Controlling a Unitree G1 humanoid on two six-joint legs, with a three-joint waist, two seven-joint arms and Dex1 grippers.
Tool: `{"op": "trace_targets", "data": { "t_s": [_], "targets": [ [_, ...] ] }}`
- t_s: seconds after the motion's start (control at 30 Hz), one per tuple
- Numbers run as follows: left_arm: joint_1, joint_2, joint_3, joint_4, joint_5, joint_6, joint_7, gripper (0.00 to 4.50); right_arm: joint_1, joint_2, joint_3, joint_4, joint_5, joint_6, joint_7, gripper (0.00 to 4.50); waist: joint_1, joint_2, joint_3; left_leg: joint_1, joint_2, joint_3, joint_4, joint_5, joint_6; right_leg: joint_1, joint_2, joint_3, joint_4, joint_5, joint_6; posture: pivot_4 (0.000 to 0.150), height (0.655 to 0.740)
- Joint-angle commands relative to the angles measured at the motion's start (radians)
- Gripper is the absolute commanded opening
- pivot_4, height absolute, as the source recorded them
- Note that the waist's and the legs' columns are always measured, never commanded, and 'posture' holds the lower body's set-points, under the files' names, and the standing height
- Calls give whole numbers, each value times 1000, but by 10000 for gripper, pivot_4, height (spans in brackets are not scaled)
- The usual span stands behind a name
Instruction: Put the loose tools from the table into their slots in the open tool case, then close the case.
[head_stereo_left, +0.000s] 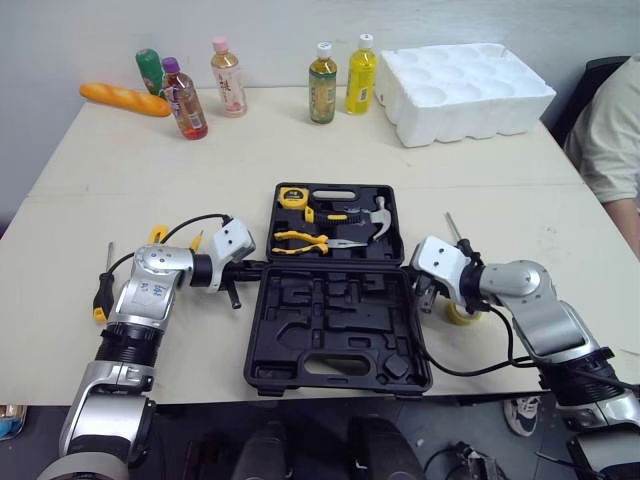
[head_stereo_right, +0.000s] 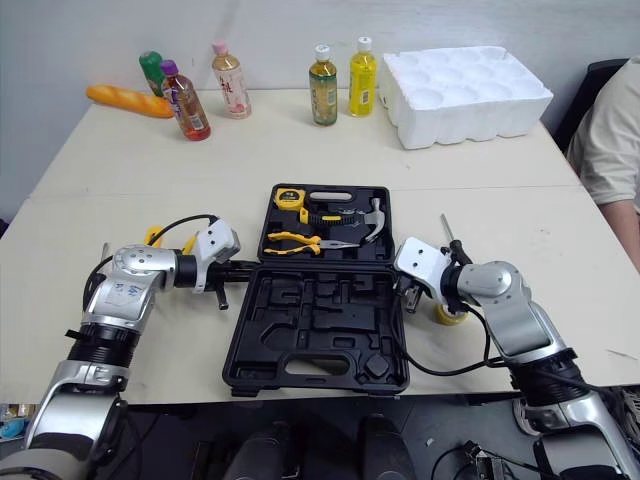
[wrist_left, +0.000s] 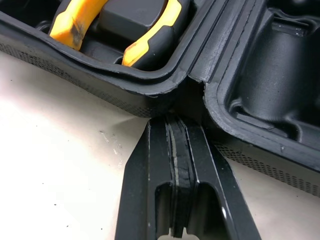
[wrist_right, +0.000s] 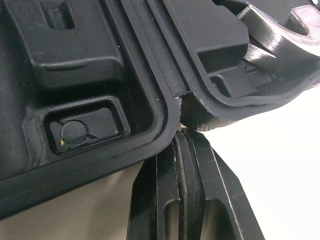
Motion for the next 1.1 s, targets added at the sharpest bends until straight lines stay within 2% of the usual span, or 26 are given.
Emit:
{"op": "trace_targets", "data": {
  "t_s": [0.03,0.53,0.83,1.1],
  "targets": [
    [-42,9,-11,6,-33,-14,-11,970,-13,15,-5,-32,14,-32,0,0,0,0,0,0,0,0,0,0,0,0,0,0,0,0,0,1500,7384],
    [-47,60,31,-44,-109,5,-25,970,-27,-14,-46,-7,27,-42,1,0,1,0,0,-1,0,0,1,0,0,-1,0,1,0,0,0,1500,7384],
    [8,8,-3,-166,-165,73,-11,970,-69,41,6,12,14,-57,3,0,1,0,0,-1,0,0,1,0,0,-1,-1,1,1,0,0,1500,7384],
    [59,1,-11,-228,-144,102,10,970,-140,57,9,85,-13,-87,10,0,2,0,0,-1,0,0,1,0,0,-1,-1,2,1,0,0,1500,7384]
  ]
}}
